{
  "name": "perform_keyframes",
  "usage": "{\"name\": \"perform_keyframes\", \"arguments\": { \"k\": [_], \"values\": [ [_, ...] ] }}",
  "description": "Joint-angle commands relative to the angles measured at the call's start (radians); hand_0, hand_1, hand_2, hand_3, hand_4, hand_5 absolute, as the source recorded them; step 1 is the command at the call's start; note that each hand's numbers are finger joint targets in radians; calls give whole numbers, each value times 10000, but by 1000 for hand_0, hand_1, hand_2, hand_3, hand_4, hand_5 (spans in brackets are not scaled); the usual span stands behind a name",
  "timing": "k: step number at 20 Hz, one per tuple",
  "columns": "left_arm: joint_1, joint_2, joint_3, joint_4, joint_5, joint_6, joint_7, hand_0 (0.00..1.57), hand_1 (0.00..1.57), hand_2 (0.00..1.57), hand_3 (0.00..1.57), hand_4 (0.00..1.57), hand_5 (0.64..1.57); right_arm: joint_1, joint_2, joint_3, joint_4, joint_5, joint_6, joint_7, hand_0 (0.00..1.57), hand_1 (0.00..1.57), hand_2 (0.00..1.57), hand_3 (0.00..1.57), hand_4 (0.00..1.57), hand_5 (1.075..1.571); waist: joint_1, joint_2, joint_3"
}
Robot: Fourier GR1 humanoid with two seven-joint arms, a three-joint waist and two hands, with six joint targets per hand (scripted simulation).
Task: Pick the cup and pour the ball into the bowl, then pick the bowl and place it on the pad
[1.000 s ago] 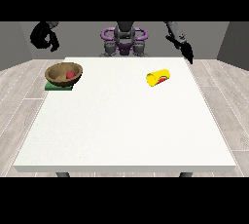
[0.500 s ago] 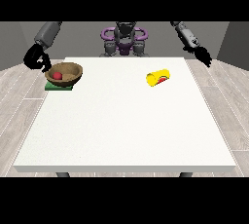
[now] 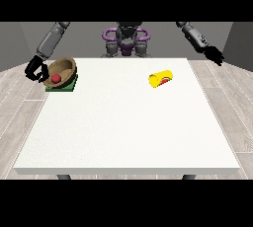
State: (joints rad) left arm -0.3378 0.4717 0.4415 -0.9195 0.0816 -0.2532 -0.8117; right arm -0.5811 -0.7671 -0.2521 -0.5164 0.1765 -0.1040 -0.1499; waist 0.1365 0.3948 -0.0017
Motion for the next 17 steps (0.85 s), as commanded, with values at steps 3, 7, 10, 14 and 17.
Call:
{"name": "perform_keyframes", "arguments": {
  "k": [3,7,10,14,17],
  "values": [
    [282,241,254,-744,404,-273,-28,0,0,0,0,863,1179,-909,-379,-1528,1127,-1451,783,423,1264,1264,1263,911,200,1389,18,437,48],
    [760,58,193,-1026,387,-3,376,0,0,0,0,852,1176,-953,-750,-1727,1359,-1501,612,499,0,0,641,182,0,1238,-126,-72,35],
    [749,432,352,-797,676,-655,252,0,0,0,0,872,1175,-1352,-1871,-2013,1494,-1787,1561,1264,0,0,503,0,0,1264,27,1,25],
    [898,-128,70,-757,521,-237,483,0,0,0,0,883,1213,-1016,-917,-1835,1357,-1784,1345,813,0,0,442,0,0,1295,-308,-663,20],
    [811,-101,-63,8,128,25,617,0,0,0,0,883,1213,-1490,106,-1756,626,-2177,2093,476,0,0,102,369,501,1371,-476,-1592,-5]
  ]
}}
